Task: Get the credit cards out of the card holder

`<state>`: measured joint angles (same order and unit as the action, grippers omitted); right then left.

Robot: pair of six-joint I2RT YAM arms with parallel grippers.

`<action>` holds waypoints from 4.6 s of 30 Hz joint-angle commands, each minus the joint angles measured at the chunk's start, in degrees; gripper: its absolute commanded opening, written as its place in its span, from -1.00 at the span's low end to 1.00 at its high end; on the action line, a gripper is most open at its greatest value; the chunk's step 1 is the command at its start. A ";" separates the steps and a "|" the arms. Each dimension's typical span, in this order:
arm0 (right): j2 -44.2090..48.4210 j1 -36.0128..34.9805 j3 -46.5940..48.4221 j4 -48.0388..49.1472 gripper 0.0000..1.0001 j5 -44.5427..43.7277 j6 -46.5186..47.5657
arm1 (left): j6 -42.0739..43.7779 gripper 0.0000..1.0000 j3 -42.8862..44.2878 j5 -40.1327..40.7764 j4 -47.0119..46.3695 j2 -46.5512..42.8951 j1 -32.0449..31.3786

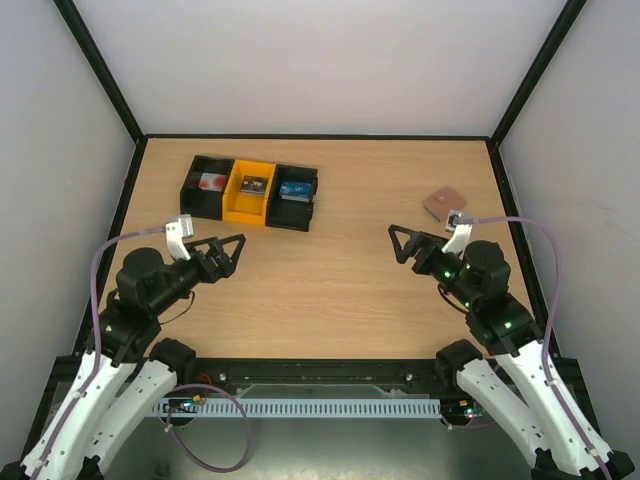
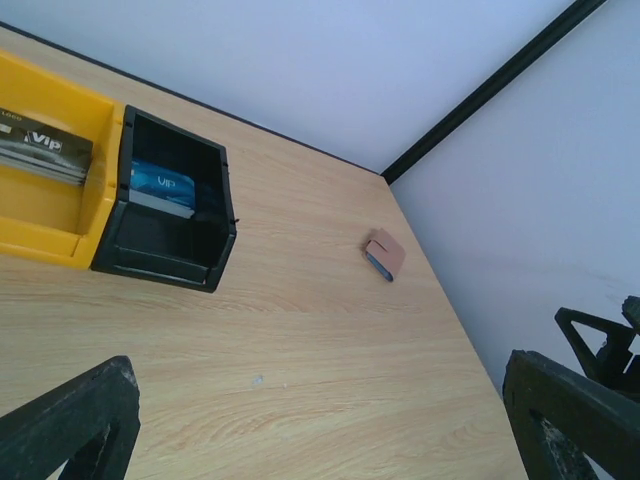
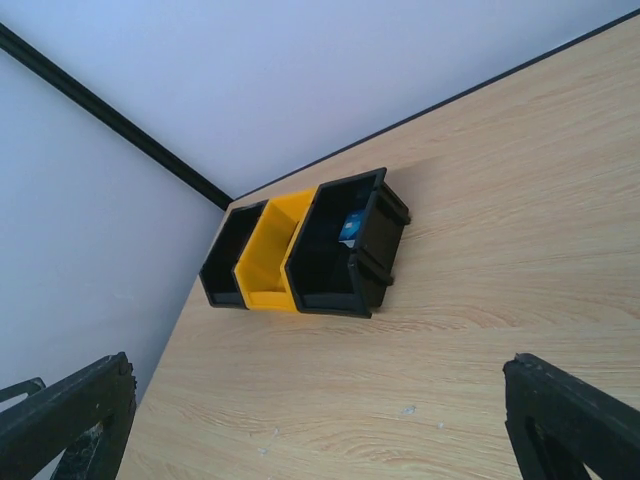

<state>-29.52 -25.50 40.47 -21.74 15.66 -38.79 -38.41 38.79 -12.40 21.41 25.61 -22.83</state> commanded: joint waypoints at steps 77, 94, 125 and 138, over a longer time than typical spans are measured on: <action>-77.83 35.10 13.02 31.28 -0.71 1.82 -1.12 | 11.88 1.00 2.58 9.71 9.52 0.09 0.24; -66.48 28.20 4.74 28.66 -0.96 4.41 0.98 | 13.04 1.00 4.32 6.14 9.87 1.46 0.24; -32.60 -24.92 -15.42 35.45 -0.96 -0.65 -18.22 | -5.25 0.44 -11.63 -5.69 -14.22 18.03 -12.36; -42.14 -36.28 -11.81 41.87 -0.96 -5.04 -20.92 | -6.93 0.07 -11.28 1.46 -20.28 34.16 -24.39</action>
<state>-72.31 -60.01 26.74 14.70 13.76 -58.35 -45.08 27.59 -11.57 5.19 56.34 -46.04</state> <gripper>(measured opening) 0.023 0.549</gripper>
